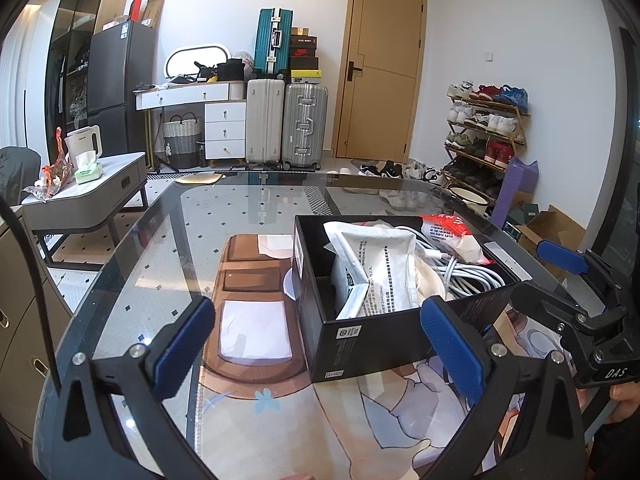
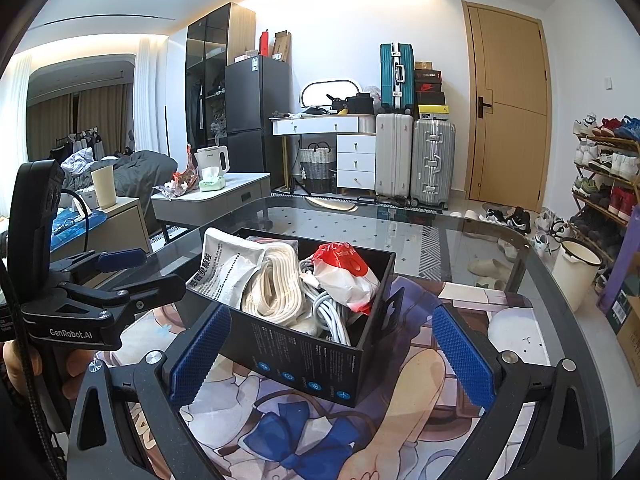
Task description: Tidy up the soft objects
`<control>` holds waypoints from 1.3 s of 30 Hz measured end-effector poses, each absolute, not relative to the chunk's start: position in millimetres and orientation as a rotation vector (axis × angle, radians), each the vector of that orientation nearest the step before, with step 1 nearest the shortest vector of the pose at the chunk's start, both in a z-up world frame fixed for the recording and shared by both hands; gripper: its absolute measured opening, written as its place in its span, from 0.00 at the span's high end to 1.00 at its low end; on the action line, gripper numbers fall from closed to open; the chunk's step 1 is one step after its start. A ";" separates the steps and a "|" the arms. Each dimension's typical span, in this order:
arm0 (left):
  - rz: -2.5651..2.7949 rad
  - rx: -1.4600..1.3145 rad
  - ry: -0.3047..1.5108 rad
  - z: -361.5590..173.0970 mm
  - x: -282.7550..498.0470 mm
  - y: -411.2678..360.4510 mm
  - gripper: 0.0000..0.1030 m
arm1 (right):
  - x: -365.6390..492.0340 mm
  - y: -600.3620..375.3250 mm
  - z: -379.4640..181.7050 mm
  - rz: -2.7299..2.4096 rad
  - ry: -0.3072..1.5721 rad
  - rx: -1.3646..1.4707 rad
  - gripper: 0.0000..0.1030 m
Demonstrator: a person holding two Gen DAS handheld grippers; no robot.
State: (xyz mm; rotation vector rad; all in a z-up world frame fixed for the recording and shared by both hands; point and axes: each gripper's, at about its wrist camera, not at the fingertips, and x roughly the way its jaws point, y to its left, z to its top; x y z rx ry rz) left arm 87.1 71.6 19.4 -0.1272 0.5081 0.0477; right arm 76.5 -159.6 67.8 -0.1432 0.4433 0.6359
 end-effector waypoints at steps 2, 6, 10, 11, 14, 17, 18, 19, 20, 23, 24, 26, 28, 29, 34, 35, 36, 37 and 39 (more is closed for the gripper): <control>0.048 -0.128 0.508 18.9 87.2 71.6 0.00 | 76.8 -159.6 67.9 0.636 0.444 -0.143 0.01; 0.048 -0.128 0.507 19.5 87.1 71.8 0.00 | 76.9 -159.8 68.0 0.636 0.443 -0.143 0.01; 0.048 -0.128 0.508 19.6 87.2 71.9 0.00 | 77.0 -159.8 68.1 0.636 0.444 -0.143 0.01; 0.048 -0.128 0.508 19.6 87.2 72.0 0.00 | 76.9 -159.8 68.1 0.636 0.444 -0.143 0.01; 0.048 -0.128 0.508 19.7 87.2 72.2 0.00 | 77.0 -159.8 68.2 0.636 0.444 -0.142 0.01; 0.048 -0.128 0.507 19.2 87.3 72.2 0.00 | 77.1 -159.8 68.2 0.636 0.444 -0.143 0.01; 0.048 -0.128 0.507 19.7 87.2 72.3 0.00 | 77.0 -159.8 68.3 0.636 0.443 -0.143 0.01; 0.048 -0.128 0.507 19.2 87.4 72.2 0.00 | 77.2 -159.9 68.3 0.636 0.443 -0.143 0.01; 0.048 -0.128 0.508 19.6 87.2 72.5 0.00 | 77.2 -159.8 68.2 0.636 0.444 -0.143 0.01; 0.048 -0.128 0.508 19.6 87.2 72.5 0.00 | 77.2 -159.9 68.3 0.636 0.444 -0.142 0.01; 0.047 -0.128 0.508 19.6 87.2 72.6 0.00 | 77.2 -159.8 68.3 0.636 0.444 -0.143 0.01; 0.048 -0.128 0.508 19.5 87.1 72.6 0.00 | 76.9 -159.9 68.4 0.636 0.444 -0.143 0.01; 0.048 -0.128 0.508 19.5 87.2 72.6 0.00 | 77.3 -159.9 68.4 0.636 0.444 -0.143 0.01; 0.048 -0.128 0.508 19.6 87.1 72.6 0.00 | 77.2 -159.9 68.4 0.636 0.444 -0.143 0.01; 0.048 -0.128 0.507 19.6 87.1 72.6 0.00 | 77.4 -159.9 68.5 0.636 0.444 -0.143 0.01; 0.048 -0.128 0.507 19.7 87.1 72.6 0.00 | 77.2 -159.8 68.4 0.637 0.444 -0.143 0.01; 0.048 -0.127 0.506 19.6 87.0 73.2 0.00 | 77.4 -159.9 68.5 0.637 0.445 -0.143 0.01; 0.049 -0.124 0.505 19.4 87.0 72.9 0.00 | 76.2 -160.0 68.4 0.638 0.446 -0.143 0.01; 0.051 -0.120 0.500 19.9 86.2 71.9 0.00 | 76.1 -159.9 68.5 0.638 0.444 -0.143 0.01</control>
